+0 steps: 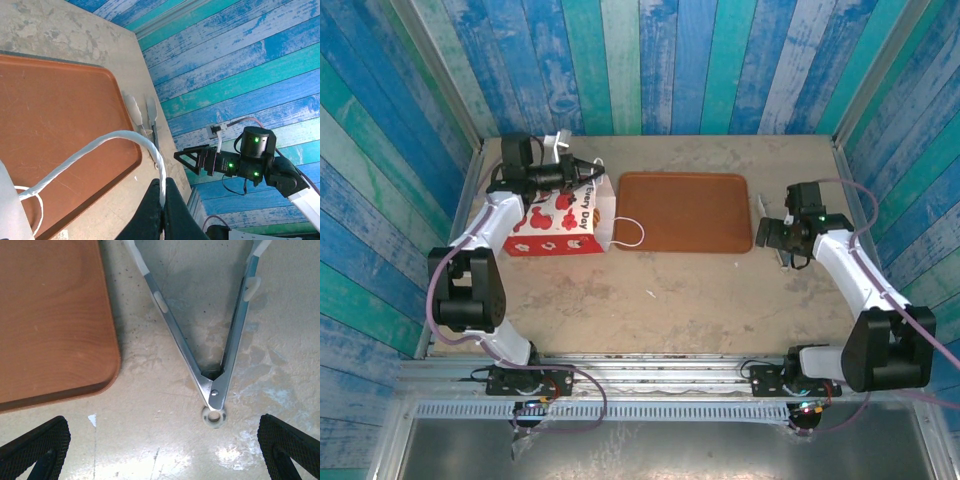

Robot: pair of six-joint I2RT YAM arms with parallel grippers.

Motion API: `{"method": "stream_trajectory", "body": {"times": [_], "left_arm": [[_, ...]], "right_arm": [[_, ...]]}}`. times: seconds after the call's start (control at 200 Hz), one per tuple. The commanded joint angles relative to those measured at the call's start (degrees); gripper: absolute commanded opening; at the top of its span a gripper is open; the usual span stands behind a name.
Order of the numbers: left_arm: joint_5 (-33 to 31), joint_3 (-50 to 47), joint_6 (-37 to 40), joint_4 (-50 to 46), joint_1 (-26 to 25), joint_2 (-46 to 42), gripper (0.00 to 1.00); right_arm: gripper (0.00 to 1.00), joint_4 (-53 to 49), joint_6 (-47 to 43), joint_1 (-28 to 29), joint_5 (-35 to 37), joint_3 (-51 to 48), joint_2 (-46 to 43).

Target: Take the fake bread out of the paper bag

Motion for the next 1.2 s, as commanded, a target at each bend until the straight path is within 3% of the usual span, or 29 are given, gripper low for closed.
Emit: {"method": "stream_trajectory", "body": {"times": [0.0,0.346,0.791,1.197], "left_arm": [[-0.37,1.09,-0.06,1.29,-0.18,0.14,0.00],[-1.23,0.90,-0.85,2.35,-0.20,-0.75,0.00],[-1.87,0.65,0.12,1.96,-0.18,-1.06,0.00],[-1.64,0.29,-0.64,3.25,-0.20,-0.42,0.00]], "right_arm": [[1.00,-2.46,-2.74,-1.86,-0.92,2.93,4.51],[0.98,-12.46,-8.01,-5.06,-0.66,14.70,23.43],[0.93,-14.20,-15.20,-7.84,-3.36,21.08,33.15],[0.87,-20.47,-14.88,-8.73,-3.46,31.00,44.06]]}}
